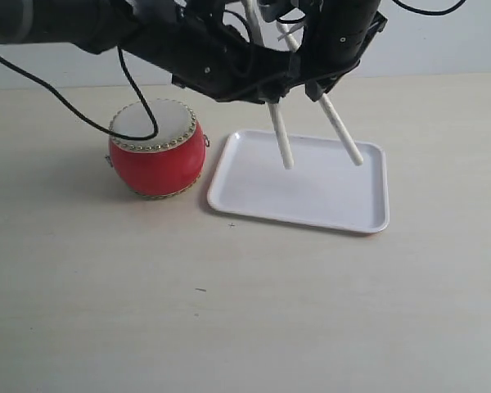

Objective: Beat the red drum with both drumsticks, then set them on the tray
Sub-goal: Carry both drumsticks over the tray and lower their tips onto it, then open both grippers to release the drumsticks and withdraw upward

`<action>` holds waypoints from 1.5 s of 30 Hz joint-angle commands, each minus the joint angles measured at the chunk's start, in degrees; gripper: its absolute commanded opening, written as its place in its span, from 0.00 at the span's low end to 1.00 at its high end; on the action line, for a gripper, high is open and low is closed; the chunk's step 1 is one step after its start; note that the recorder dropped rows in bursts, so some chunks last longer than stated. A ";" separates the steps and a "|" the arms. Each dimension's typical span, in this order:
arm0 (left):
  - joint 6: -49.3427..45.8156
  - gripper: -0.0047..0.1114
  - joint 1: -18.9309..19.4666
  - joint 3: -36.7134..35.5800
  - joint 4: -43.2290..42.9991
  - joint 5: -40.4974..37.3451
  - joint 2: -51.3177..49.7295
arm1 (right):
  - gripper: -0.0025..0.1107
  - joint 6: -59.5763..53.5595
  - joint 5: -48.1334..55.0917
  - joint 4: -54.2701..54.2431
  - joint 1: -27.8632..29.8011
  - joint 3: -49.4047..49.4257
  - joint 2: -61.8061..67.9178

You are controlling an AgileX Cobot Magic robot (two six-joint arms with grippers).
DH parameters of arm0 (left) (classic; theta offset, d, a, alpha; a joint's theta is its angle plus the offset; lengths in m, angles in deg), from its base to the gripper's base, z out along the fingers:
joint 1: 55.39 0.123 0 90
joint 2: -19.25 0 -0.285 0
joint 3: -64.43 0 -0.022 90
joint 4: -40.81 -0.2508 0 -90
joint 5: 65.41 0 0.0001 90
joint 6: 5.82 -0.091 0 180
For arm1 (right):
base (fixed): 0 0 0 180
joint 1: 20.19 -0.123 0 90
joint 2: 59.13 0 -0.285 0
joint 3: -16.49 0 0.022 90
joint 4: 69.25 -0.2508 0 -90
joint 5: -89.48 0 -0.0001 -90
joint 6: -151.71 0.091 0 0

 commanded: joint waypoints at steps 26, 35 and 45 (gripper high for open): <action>-0.49 0.04 2.41 0.29 13.65 1.68 -12.91 | 0.02 -2.14 -0.90 -2.51 0.42 -0.13 11.04; -0.49 0.04 2.41 0.29 14.02 1.80 -16.13 | 0.02 -3.39 -0.90 -4.88 0.42 -0.13 12.91; -0.59 0.04 2.41 0.29 14.16 1.92 -17.47 | 0.02 -5.68 -0.90 -7.97 0.42 -0.13 14.39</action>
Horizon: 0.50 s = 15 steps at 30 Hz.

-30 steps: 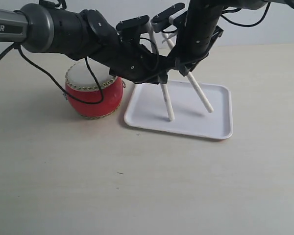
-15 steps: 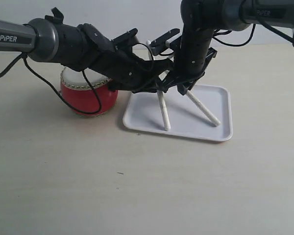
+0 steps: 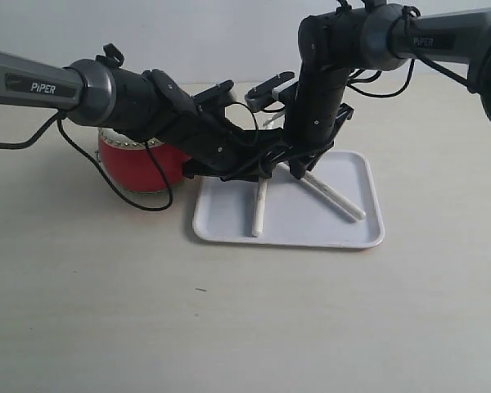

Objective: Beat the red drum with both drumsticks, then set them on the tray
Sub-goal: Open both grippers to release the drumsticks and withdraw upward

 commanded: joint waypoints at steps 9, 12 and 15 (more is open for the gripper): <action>-3.17 0.05 0.04 -0.19 -0.98 -0.44 -0.56 | 0.09 -0.94 0.21 -1.67 0.32 -0.13 0.49; -3.16 0.15 0.04 -0.19 -0.98 -0.91 -0.56 | 0.22 -1.29 1.35 -1.67 0.32 -0.13 0.49; -3.16 0.32 0.04 -0.19 -0.98 -1.16 -0.56 | 0.33 -1.29 2.40 -1.76 0.32 -0.13 0.49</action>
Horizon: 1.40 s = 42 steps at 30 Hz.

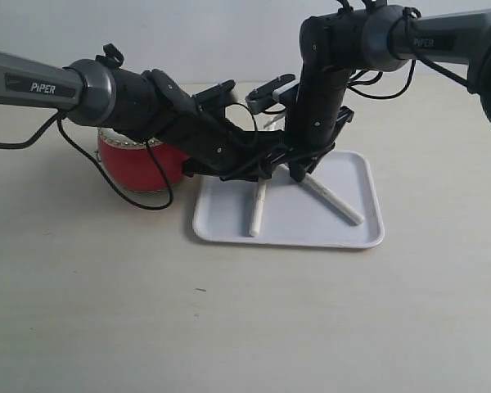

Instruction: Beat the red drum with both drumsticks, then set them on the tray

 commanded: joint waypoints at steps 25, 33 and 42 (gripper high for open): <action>-0.53 0.61 0.04 -0.19 0.69 -12.73 15.84 | 0.38 -0.64 10.99 -9.43 0.10 -0.23 -17.07; -1.09 0.29 0.04 -0.19 -0.22 -21.53 32.00 | 0.09 -0.79 11.53 -18.92 0.10 -0.23 -32.01; -0.63 0.04 0.04 -0.46 -9.81 -29.17 53.42 | 0.02 -0.79 11.53 -26.21 0.10 -0.23 -49.23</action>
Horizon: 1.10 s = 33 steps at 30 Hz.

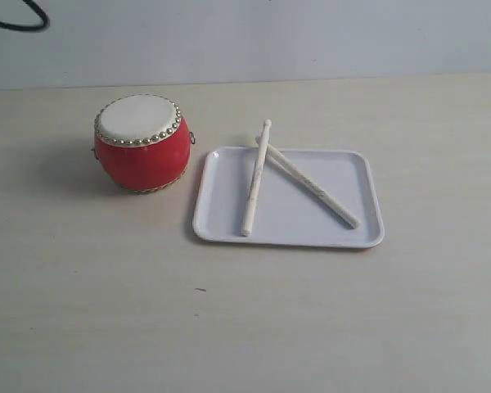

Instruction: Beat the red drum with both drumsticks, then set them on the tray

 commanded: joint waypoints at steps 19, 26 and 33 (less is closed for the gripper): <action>3.07 0.04 0.47 -21.25 -13.70 7.10 63.00 | 0.02 0.62 -7.22 -9.33 0.09 11.74 -49.56; 4.55 0.04 9.31 -33.37 -15.91 8.73 77.44 | 0.02 -0.99 -18.99 -11.93 0.09 29.03 -65.15; 4.16 0.04 20.58 -41.22 -12.28 5.04 85.48 | 0.02 -5.20 -29.00 -15.39 0.09 47.72 -74.40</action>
